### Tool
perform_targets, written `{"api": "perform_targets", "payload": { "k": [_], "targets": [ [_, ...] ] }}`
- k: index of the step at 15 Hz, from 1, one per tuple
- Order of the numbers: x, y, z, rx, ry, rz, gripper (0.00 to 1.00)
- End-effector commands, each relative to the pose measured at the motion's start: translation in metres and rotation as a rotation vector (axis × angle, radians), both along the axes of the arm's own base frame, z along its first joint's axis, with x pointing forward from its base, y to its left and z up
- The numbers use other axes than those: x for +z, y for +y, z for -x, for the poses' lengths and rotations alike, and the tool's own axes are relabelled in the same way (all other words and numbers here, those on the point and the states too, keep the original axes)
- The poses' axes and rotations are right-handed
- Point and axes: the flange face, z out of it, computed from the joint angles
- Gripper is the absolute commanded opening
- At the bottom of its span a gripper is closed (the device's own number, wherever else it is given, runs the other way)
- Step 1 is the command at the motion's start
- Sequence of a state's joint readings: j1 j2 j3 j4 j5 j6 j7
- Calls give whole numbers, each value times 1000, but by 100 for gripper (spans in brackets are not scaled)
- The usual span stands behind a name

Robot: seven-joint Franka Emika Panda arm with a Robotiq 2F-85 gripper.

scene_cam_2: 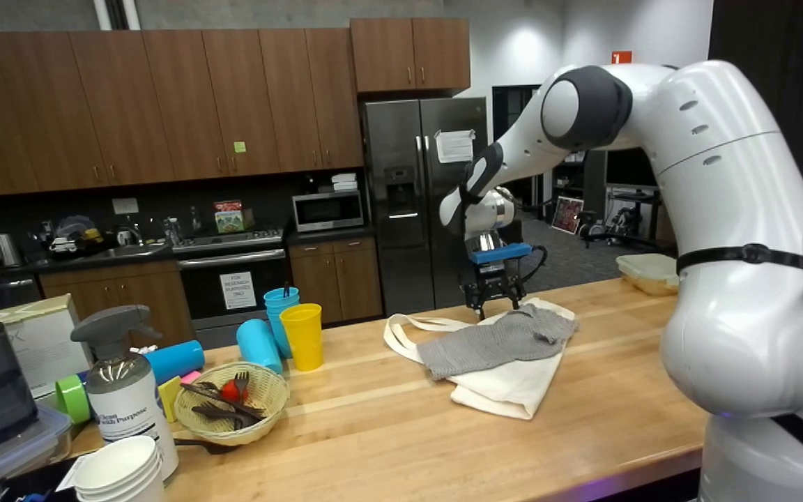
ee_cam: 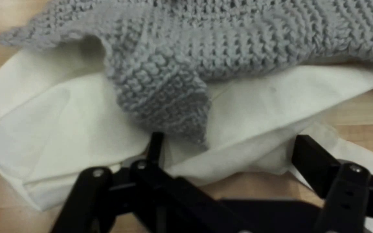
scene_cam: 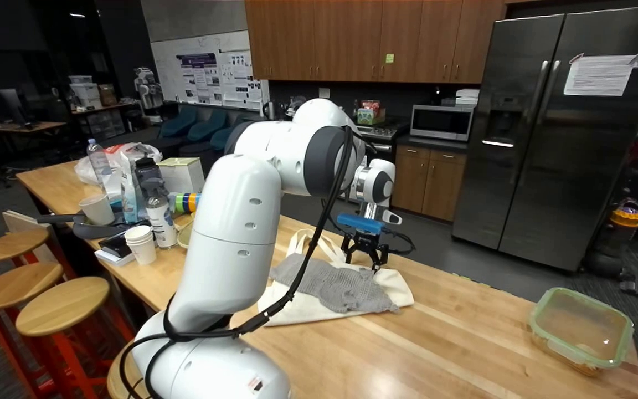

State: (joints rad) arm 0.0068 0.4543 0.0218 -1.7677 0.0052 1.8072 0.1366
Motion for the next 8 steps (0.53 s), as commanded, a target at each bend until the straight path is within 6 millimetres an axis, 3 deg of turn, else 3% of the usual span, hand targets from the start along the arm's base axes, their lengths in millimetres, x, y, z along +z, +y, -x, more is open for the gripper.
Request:
{"api": "perform_targets", "payload": {
  "k": [1, 2, 3, 5, 8],
  "targets": [
    [1, -9, -10, -30, 37, -42, 100],
    [1, -8, -11, -37, 44, -43, 100],
    [2, -7, -11, -40, 48, -42, 75],
    [6, -4, -12, -39, 40, -42, 69],
    [20, -1, -7, -30, 5, -37, 44]
  ]
}}
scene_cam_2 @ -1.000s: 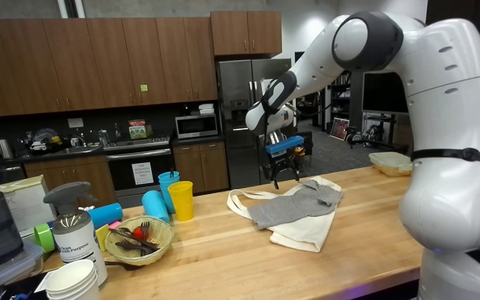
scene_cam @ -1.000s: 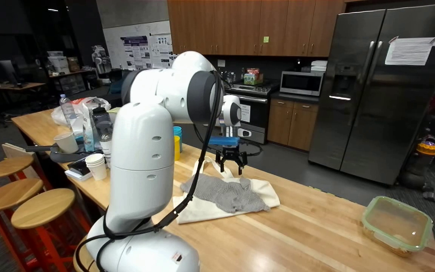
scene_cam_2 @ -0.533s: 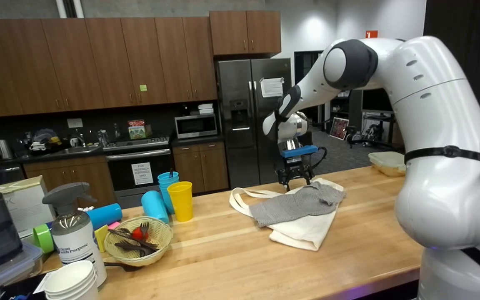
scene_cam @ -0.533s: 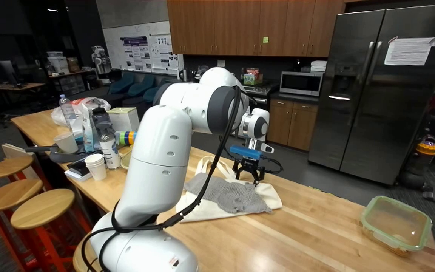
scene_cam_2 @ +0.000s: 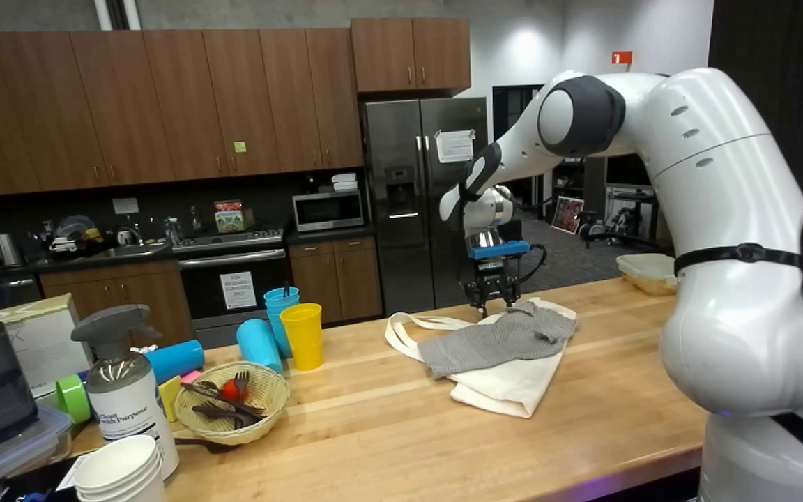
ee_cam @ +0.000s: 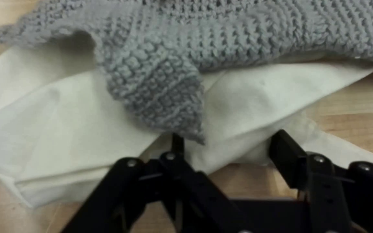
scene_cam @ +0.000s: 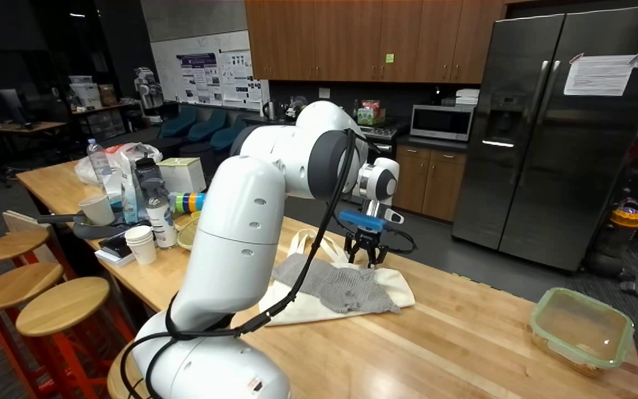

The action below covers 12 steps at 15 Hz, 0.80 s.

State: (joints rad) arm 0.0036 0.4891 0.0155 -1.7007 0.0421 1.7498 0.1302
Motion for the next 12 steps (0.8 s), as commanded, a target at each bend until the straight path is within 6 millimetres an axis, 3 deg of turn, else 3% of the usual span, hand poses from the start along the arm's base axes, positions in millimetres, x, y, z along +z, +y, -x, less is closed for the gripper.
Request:
{"api": "perform_targets", "payload": {
  "k": [1, 6, 12],
  "targets": [
    [24, 2, 6, -2, -36, -4, 37],
    [65, 5, 43, 66, -100, 16, 1],
    [109, -5, 101, 111, -220, -2, 0]
  ]
}}
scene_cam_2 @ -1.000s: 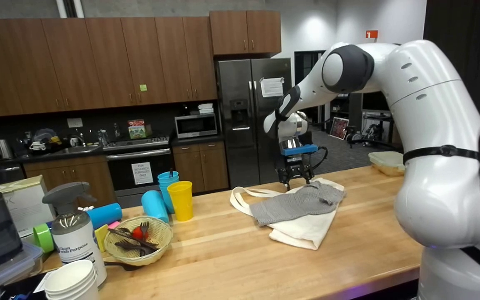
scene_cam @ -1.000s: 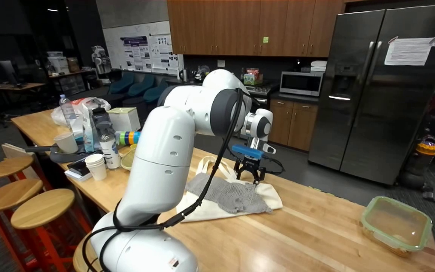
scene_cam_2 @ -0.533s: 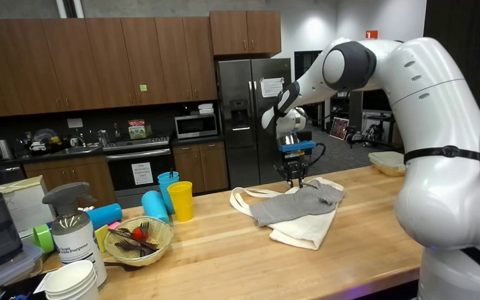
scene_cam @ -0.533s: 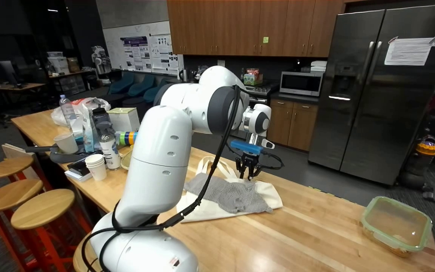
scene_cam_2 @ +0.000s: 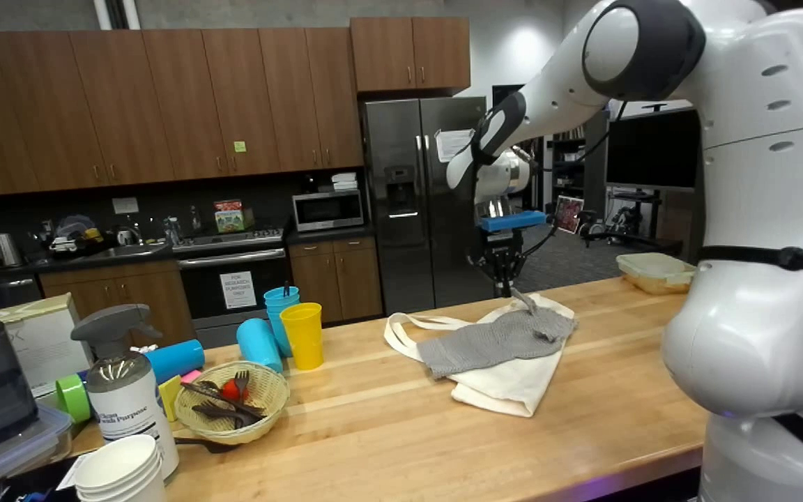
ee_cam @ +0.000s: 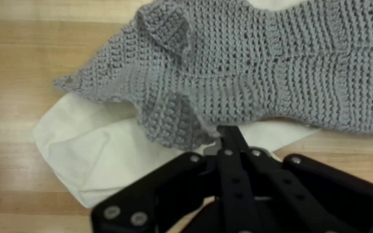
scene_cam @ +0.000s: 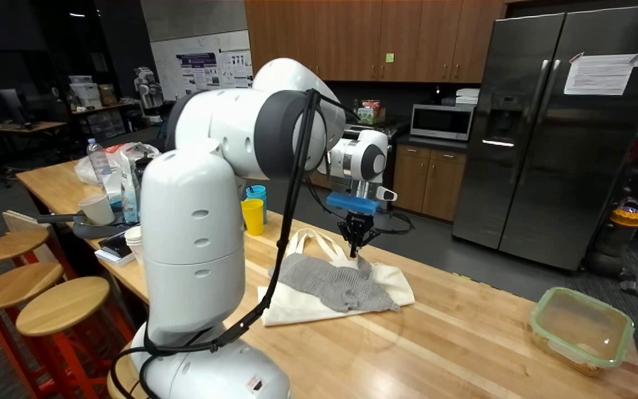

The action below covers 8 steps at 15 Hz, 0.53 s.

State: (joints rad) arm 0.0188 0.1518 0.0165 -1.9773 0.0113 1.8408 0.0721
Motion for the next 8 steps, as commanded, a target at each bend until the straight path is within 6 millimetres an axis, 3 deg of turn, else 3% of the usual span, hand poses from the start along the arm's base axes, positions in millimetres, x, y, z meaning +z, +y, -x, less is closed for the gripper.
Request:
{"api": "perform_targets", "payload": {
  "k": [1, 2, 3, 4, 7, 8],
  "targets": [
    [25, -13, 46, 21, -79, -16, 0],
    [27, -13, 52, 17, -82, -18, 26],
    [29, -13, 57, 15, -83, -16, 27],
    [23, -8, 38, 10, -53, -6, 7],
    [27, -10, 52, 9, -65, -6, 26],
    [27, -10, 52, 9, -65, -6, 27]
  ]
}}
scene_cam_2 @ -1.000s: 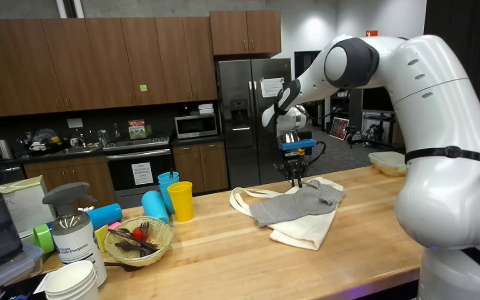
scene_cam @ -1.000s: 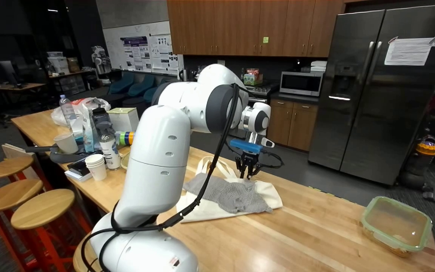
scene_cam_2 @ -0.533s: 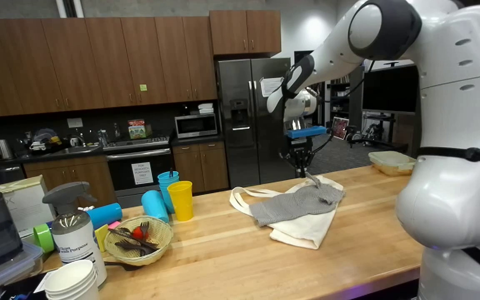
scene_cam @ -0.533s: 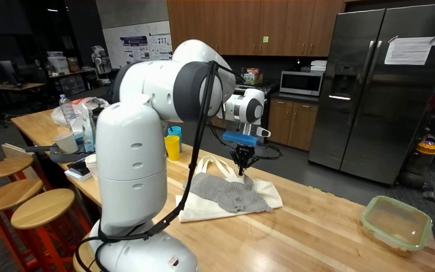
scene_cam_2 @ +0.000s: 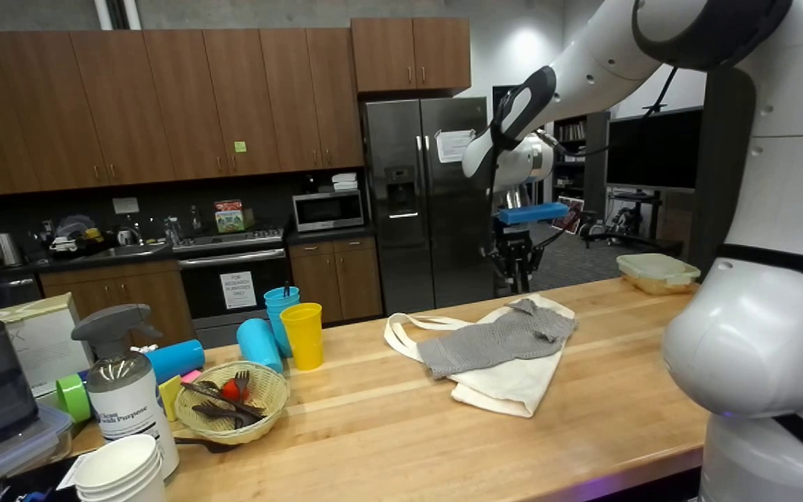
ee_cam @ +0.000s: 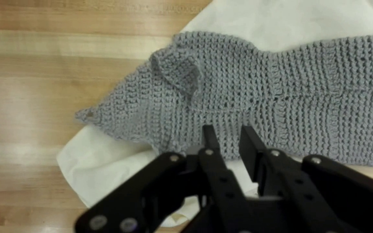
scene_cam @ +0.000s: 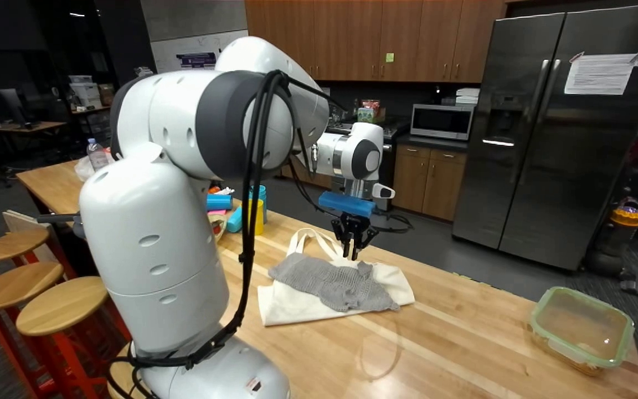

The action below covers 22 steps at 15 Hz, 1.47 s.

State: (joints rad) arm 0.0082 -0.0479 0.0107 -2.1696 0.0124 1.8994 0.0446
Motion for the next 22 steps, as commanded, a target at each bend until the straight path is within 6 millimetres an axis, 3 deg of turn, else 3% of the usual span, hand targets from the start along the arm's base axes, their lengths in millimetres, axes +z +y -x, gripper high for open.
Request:
{"api": "perform_targets", "payload": {
  "k": [1, 16, 17, 19, 22],
  "targets": [
    [0, 0, 0, 0, 1, 0, 27],
    [-1, 0, 0, 0, -1, 0, 27],
    [-1, 0, 0, 0, -1, 0, 52],
    [-4, 6, -2, -10, 10, -34, 57],
    [-9, 14, -4, -30, 25, -63, 77]
  ]
}}
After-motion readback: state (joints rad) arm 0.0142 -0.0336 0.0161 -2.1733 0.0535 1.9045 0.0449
